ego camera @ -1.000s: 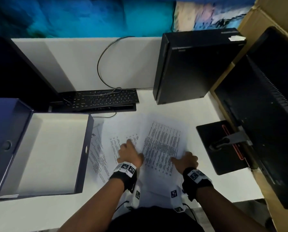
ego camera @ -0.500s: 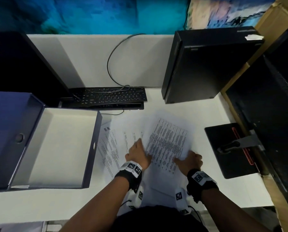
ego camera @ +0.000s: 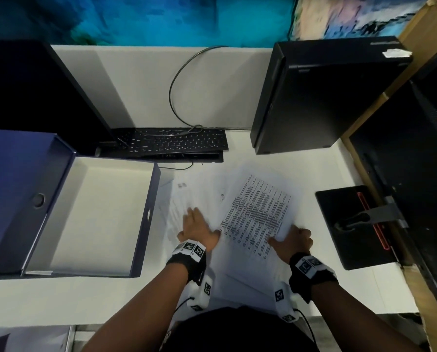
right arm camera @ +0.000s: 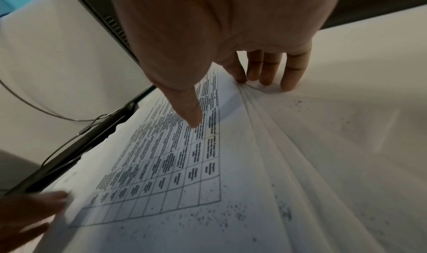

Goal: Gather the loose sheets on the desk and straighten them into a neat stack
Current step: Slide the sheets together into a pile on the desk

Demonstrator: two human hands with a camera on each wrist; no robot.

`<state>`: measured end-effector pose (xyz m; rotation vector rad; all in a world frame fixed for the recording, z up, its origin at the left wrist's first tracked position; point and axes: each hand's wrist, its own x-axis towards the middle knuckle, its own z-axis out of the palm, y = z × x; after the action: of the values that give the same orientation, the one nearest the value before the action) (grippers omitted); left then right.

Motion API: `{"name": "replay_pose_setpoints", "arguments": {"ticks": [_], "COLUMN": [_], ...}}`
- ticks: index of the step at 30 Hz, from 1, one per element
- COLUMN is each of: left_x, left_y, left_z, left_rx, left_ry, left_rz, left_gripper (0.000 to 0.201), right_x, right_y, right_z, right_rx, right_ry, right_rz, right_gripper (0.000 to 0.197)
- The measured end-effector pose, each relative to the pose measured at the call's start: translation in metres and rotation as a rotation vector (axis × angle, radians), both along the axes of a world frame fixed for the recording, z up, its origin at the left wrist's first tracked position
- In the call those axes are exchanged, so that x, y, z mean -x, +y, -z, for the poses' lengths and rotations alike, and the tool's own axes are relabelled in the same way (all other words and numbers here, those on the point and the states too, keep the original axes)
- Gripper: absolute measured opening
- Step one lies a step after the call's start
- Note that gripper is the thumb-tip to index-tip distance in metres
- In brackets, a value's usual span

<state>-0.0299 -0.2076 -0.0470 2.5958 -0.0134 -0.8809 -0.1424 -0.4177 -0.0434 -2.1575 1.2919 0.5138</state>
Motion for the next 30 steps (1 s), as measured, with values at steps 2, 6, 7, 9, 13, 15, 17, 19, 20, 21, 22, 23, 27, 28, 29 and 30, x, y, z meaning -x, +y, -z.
{"name": "replay_pose_setpoints", "arguments": {"ticks": [2,6,7,9,13,15,17,19,20,21,22,23,27,28,29,30], "left_x": [-0.001,-0.002,-0.001,0.002,-0.002,-0.005,-0.004,-0.002,-0.002,-0.004,-0.006,-0.009,-0.014,-0.015,-0.015,-0.017], "left_y": [0.003,0.005,0.005,0.001,-0.005,-0.004,-0.007,-0.011,-0.010,-0.008,-0.005,-0.002,-0.011,-0.015,-0.018,-0.017], "left_z": [-0.001,-0.002,-0.001,0.002,0.003,0.001,0.003,0.004,0.004,0.004,0.002,0.001,-0.007,-0.010,-0.011,-0.012], "left_rx": [0.092,0.001,-0.014,0.028,0.047,-0.039,-0.076,-0.086,-0.095,-0.088,-0.075,-0.065,-0.093,-0.061,-0.010,0.070], "left_ry": [-0.039,-0.126,-0.085,-0.028,-0.131,-0.131,-0.064,-0.063,-0.083,-0.102,-0.101,-0.068,0.034,0.041,0.049,0.048], "left_rz": [0.041,-0.191,-0.144,-0.004,-0.196,-0.270,-0.129,-0.044,-0.083,-0.176,-0.274,-0.339,-0.208,-0.171,-0.145,-0.146], "left_gripper": [0.090,0.081,0.081,0.082,0.069,0.061,0.060,0.063,0.065,0.068,0.072,0.074,0.073,0.068,0.062,0.057], "right_x": [0.000,0.001,0.001,0.000,-0.001,-0.001,-0.001,-0.003,-0.003,-0.004,-0.005,-0.006,-0.010,-0.012,-0.014,-0.017], "right_y": [0.001,-0.001,-0.001,-0.001,-0.002,-0.003,-0.004,-0.003,-0.003,-0.002,-0.002,-0.002,0.001,0.003,0.004,0.004], "right_z": [0.000,0.002,0.002,0.003,0.003,0.004,0.004,0.004,0.003,0.002,0.002,0.001,0.003,0.003,0.003,0.003], "right_rx": [0.004,-0.006,-0.004,0.001,0.007,0.008,0.012,0.016,0.014,0.009,0.001,-0.007,-0.020,-0.026,-0.035,-0.046], "right_ry": [-0.001,-0.025,-0.022,-0.010,-0.006,-0.007,-0.005,-0.001,-0.003,-0.009,-0.017,-0.021,-0.023,-0.027,-0.033,-0.034], "right_rz": [-0.008,0.003,0.002,-0.005,0.000,0.003,0.003,-0.003,0.001,0.012,0.026,0.034,-0.013,-0.020,-0.019,-0.012], "right_gripper": [0.090,0.093,0.094,0.094,0.096,0.096,0.094,0.094,0.094,0.094,0.094,0.094,0.087,0.086,0.086,0.087]}}
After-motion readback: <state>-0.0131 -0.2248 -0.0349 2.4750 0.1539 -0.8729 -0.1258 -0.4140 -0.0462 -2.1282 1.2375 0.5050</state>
